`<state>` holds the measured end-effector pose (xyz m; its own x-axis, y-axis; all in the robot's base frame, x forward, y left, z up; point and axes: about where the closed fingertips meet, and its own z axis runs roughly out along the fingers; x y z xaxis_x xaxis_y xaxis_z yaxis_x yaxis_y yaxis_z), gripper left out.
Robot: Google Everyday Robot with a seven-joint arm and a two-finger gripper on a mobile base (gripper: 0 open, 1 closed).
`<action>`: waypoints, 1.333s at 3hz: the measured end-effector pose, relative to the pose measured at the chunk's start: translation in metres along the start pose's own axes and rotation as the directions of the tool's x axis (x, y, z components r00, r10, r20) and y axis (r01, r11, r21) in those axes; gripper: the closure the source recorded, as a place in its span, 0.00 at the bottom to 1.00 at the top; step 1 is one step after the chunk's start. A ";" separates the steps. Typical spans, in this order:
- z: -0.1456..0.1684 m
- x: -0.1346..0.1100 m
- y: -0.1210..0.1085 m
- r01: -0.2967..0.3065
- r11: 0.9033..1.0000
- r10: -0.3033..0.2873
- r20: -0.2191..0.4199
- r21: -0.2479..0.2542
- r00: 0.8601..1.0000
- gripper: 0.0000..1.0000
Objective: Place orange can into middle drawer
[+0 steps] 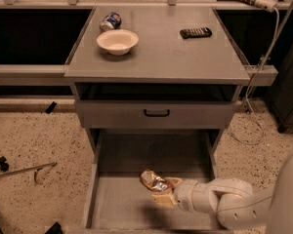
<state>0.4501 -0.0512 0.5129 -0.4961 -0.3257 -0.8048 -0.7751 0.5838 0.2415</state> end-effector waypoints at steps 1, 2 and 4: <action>0.048 0.049 -0.009 -0.052 0.999 0.052 -0.052 0.000 0.997 1.00; 0.048 0.049 -0.009 -0.052 0.999 0.052 -0.052 0.000 0.997 1.00; 0.083 0.027 -0.048 -0.049 0.996 0.052 -0.038 0.075 0.998 1.00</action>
Offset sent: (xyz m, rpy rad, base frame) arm 0.0049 0.0117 -0.0518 -0.0185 0.0485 -0.0144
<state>0.5063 -0.0258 0.4350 -0.5502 -0.3233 -0.7699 -0.7186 0.6530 0.2393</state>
